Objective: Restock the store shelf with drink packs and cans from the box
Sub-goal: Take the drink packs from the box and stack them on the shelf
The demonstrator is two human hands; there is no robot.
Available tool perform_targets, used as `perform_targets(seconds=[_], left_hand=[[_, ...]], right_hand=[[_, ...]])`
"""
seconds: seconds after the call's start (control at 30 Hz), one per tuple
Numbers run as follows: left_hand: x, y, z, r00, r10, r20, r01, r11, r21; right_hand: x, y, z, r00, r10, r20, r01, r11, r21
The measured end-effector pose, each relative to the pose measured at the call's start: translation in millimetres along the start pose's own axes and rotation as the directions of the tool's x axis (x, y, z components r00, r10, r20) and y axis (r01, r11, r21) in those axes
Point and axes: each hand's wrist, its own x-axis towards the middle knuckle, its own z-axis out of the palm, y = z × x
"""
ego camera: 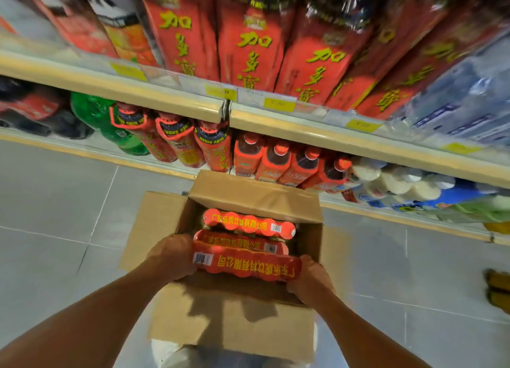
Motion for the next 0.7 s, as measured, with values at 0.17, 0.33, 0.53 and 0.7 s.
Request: perform_targets(seconds=[0.17,0.33,0.53,0.7], left_hand=[[-70.4,7.1,-73.3,0.994,0.089,-0.062,-0.095,0.990,-0.101],[-164.1,3.3,-146.8,0.955,0.131,-0.265,-0.238,0.872,-0.429],[-289.0,-2.0,-218.1,0.858,-0.005,-0.514,-0.393,0.637,-0.663],[-385.9,-11.6,-291.3,0.777,-0.020,-0.629,-0.544,0.483,-0.687]], right_hand=[[-70.7,-11.4,-70.5,0.997,-0.077,0.009,0.076,0.995,0.068],[-165.1,-26.2,-153.2,0.982,-0.140,-0.128,0.164,0.966,0.201],[-299.4,-38.6,-239.4,0.947,-0.188,-0.259,0.305,0.782,0.544],[-407.9,-53.6,-290.0,0.903,-0.237,-0.359,0.427,0.587,0.688]])
